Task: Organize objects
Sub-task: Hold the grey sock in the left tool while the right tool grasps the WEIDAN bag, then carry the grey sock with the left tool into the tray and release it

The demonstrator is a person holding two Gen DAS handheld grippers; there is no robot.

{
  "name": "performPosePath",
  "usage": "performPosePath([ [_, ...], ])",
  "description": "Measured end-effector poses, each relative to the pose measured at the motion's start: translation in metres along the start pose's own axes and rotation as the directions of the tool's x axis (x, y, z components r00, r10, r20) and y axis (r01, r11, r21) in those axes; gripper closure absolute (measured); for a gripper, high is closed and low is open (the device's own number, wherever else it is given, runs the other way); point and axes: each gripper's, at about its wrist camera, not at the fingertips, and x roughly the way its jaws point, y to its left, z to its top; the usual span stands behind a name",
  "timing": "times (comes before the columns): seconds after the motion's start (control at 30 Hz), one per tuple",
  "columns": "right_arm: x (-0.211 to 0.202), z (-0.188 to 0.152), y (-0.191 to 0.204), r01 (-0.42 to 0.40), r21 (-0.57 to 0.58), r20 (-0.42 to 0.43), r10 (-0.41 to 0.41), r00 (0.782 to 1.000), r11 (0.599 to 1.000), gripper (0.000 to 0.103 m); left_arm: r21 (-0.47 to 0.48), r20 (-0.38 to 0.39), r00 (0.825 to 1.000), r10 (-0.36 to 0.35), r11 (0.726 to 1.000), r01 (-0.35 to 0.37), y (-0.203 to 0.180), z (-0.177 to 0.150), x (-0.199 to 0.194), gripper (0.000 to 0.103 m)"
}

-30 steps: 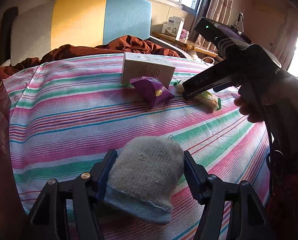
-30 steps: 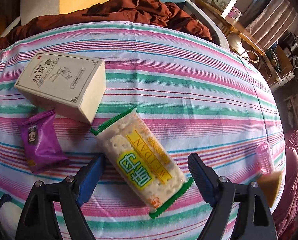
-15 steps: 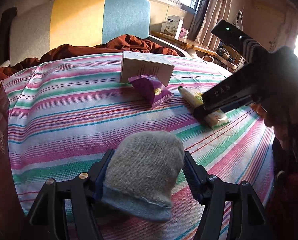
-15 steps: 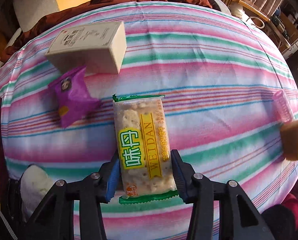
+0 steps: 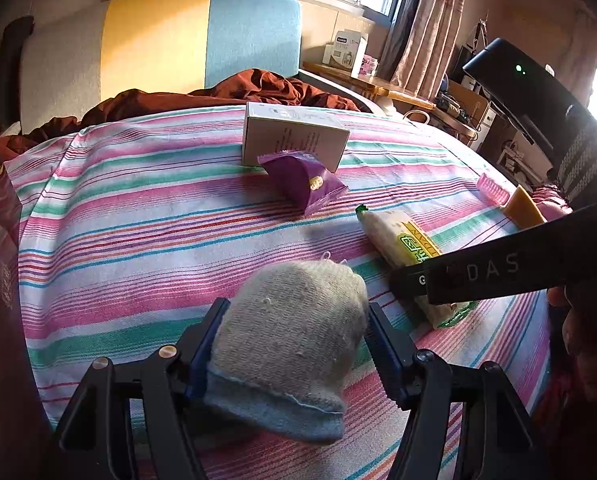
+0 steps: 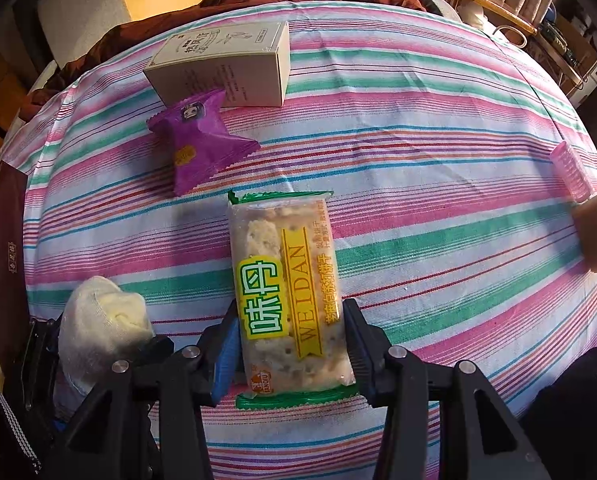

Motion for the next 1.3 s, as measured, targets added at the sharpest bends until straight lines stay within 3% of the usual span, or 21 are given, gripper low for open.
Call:
performPosePath([
  [0.6, -0.003, -0.002, -0.010, 0.005, -0.013, 0.013, -0.004, 1.000, 1.000, 0.053, 0.023, -0.024, 0.997, 0.067, 0.998, -0.066, -0.002, -0.002, -0.008, 0.044],
  [0.77, -0.003, -0.003, -0.010, 0.006, -0.015, 0.014, -0.006, 1.000, 1.000, 0.053, -0.001, -0.037, 0.996, 0.081, 0.997, -0.081, 0.000, -0.006, -0.028, 0.045],
  [1.0, -0.004, -0.003, -0.013, 0.005, -0.014, 0.014, -0.004, 1.000, 1.000, 0.053, 0.046, 0.059, 0.994, 0.096, 0.994, -0.099, -0.007, -0.001, -0.083, 0.044],
  [1.3, -0.005, -0.004, -0.019, 0.007, -0.017, 0.015, -0.007, 1.000, 1.000, 0.052, -0.031, 0.075, 0.982, 0.176, 0.984, -0.174, 0.027, -0.001, -0.120, 0.044],
])
